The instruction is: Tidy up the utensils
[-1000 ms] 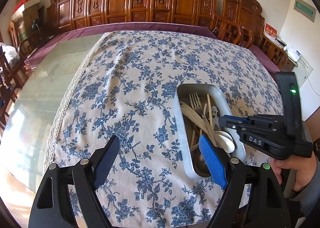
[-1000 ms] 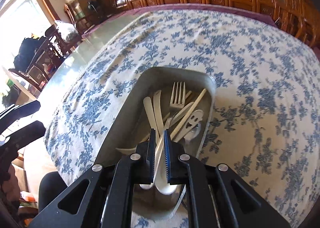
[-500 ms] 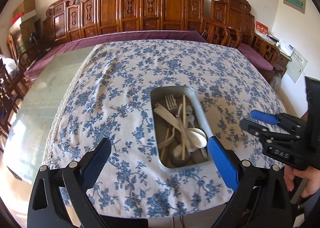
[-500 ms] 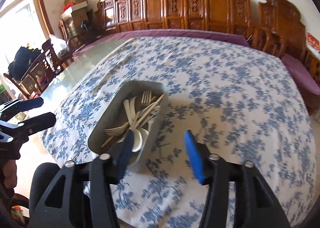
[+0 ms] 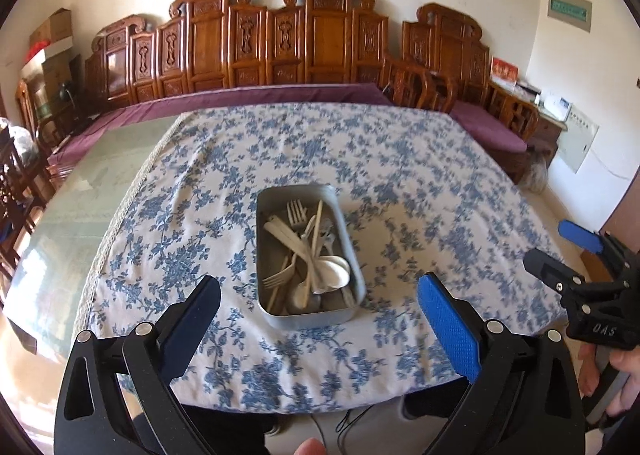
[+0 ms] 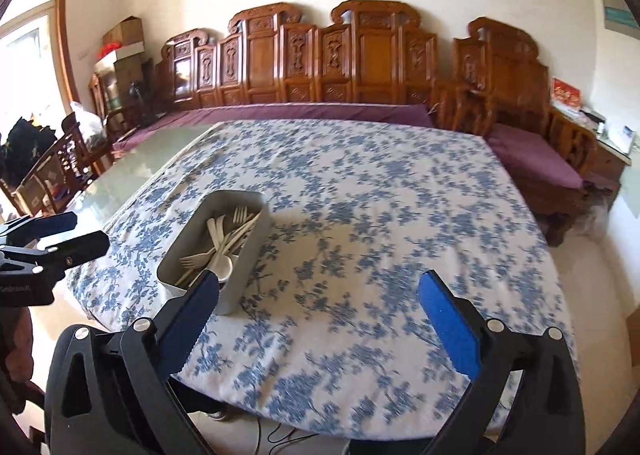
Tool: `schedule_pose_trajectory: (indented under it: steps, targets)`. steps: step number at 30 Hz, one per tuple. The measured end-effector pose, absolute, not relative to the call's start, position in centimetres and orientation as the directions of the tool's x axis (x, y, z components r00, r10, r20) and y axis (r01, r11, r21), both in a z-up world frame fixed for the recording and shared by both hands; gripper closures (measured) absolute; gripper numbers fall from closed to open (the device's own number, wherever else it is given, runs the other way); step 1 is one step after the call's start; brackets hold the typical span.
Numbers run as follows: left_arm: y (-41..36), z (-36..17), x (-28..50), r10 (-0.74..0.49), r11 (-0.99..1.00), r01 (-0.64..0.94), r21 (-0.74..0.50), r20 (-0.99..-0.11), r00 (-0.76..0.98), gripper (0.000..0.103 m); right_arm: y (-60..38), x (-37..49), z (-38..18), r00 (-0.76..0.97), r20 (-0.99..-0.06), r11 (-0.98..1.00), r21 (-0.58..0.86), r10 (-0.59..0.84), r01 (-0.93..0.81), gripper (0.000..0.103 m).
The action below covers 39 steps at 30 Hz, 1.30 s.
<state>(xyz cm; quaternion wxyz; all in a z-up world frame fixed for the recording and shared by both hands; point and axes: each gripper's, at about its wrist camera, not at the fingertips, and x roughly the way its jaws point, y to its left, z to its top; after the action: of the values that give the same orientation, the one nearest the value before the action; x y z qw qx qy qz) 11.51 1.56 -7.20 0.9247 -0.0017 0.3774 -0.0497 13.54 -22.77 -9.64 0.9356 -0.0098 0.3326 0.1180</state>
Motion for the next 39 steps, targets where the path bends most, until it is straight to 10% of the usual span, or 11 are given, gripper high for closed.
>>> schedule_pose_trajectory:
  steps: [19,39]
  targets:
    - [0.7,3.8,3.0,-0.062,0.997,0.078,0.008,-0.52,0.852,0.008,-26.1,3.2,3.2,0.93,-0.332,0.987,0.036,0.158,-0.155,0.003]
    - [0.3,5.6,1.0,-0.051,0.998,0.062,0.009,-0.462,0.886,0.008,-25.9,1.8,4.9,0.943,-0.294,0.988,0.034,0.155,-0.152,0.003]
